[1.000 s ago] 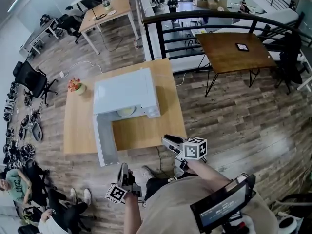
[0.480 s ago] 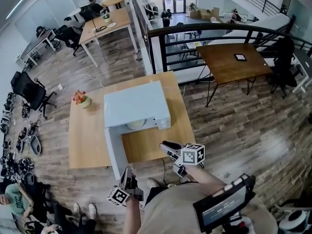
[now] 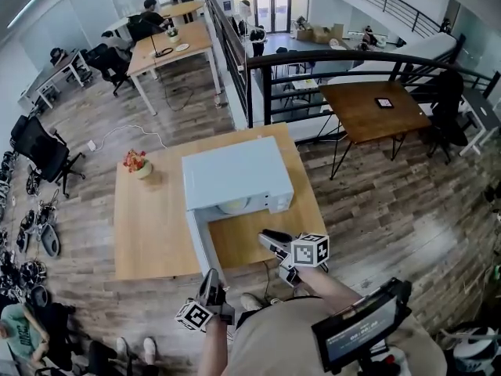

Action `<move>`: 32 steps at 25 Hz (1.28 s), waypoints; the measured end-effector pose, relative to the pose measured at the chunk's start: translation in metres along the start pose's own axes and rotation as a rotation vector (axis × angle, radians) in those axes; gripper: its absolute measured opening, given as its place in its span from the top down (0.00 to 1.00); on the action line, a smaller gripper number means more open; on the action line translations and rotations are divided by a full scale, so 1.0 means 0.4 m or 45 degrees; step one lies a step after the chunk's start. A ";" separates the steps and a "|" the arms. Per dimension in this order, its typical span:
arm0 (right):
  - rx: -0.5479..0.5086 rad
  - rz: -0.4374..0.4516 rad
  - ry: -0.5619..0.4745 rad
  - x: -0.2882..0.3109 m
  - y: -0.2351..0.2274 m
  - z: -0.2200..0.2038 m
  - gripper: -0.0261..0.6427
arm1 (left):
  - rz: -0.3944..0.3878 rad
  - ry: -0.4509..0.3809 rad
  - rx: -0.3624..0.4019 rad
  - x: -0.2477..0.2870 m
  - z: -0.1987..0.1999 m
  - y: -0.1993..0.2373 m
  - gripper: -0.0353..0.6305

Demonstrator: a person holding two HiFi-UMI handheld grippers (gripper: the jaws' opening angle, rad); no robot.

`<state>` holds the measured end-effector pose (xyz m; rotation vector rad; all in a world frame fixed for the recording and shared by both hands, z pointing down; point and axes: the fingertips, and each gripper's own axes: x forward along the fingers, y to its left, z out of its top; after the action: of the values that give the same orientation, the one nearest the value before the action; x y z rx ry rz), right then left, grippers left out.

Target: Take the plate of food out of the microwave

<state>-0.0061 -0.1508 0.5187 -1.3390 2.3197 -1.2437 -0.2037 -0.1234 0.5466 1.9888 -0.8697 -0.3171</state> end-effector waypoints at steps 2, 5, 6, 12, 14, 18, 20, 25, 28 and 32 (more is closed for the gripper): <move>-0.006 -0.023 0.003 0.029 0.014 -0.012 0.81 | -0.032 0.020 -0.003 -0.007 0.009 0.015 0.94; -0.013 -0.052 0.013 0.067 0.038 -0.030 0.81 | -0.061 0.055 -0.017 -0.023 0.021 0.031 0.94; -0.017 -0.060 0.018 0.077 0.047 -0.035 0.81 | -0.070 0.063 -0.021 -0.027 0.026 0.035 0.94; -0.038 -0.105 0.050 0.125 0.062 -0.065 0.81 | -0.103 0.107 -0.016 -0.027 0.057 0.078 0.94; -0.020 -0.131 0.057 0.125 0.043 -0.070 0.81 | -0.108 0.100 -0.016 -0.025 0.065 0.077 0.94; -0.001 -0.176 0.047 0.144 -0.034 -0.052 0.81 | -0.083 0.068 0.013 0.011 0.088 0.083 0.94; 0.014 -0.191 0.035 0.165 -0.081 -0.039 0.81 | -0.043 0.055 0.021 0.037 0.093 0.091 0.94; 0.091 -0.285 0.027 0.218 -0.249 -0.052 0.81 | 0.056 0.035 0.046 0.099 0.087 0.082 0.94; 0.177 -0.340 0.014 0.280 -0.347 -0.089 0.81 | 0.099 0.054 0.084 0.126 0.095 0.078 0.94; 0.329 -0.433 -0.023 0.347 -0.499 -0.124 0.81 | 0.146 0.096 0.132 0.174 0.092 0.064 0.94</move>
<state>0.0133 -0.2797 0.7300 -1.6837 1.8877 -1.5553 -0.1848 -0.2034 0.5554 2.0229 -0.9644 -0.1330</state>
